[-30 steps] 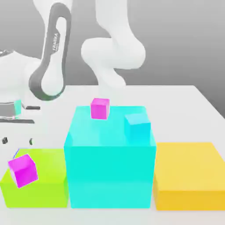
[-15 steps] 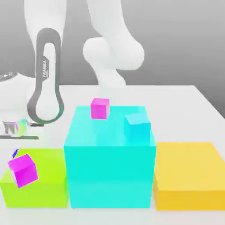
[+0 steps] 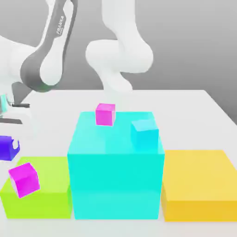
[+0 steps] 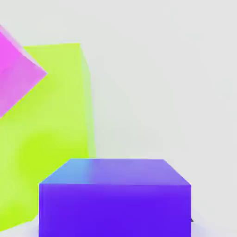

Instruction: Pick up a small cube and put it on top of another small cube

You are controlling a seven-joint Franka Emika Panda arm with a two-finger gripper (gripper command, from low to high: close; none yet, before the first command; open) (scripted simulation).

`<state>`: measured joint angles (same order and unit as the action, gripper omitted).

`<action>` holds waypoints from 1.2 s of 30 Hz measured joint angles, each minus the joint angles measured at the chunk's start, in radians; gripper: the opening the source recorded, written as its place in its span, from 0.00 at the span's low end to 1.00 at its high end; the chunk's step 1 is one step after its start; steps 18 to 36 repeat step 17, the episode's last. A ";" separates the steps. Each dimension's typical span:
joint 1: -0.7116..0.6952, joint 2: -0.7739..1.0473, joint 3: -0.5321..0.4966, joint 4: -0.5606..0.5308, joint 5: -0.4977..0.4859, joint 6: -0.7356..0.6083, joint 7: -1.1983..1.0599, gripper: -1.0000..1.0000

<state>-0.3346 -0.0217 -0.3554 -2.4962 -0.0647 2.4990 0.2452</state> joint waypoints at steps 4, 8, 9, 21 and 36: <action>0.059 -0.035 0.031 0.069 0.003 -0.107 0.104 0.00; 0.114 -0.054 0.063 0.112 0.030 -0.182 0.182 0.00; 0.119 -0.036 0.064 0.104 0.043 -0.160 0.180 0.00; 0.129 0.046 0.059 0.071 0.082 -0.051 0.158 1.00; 0.129 0.046 0.059 0.071 0.082 -0.051 0.158 1.00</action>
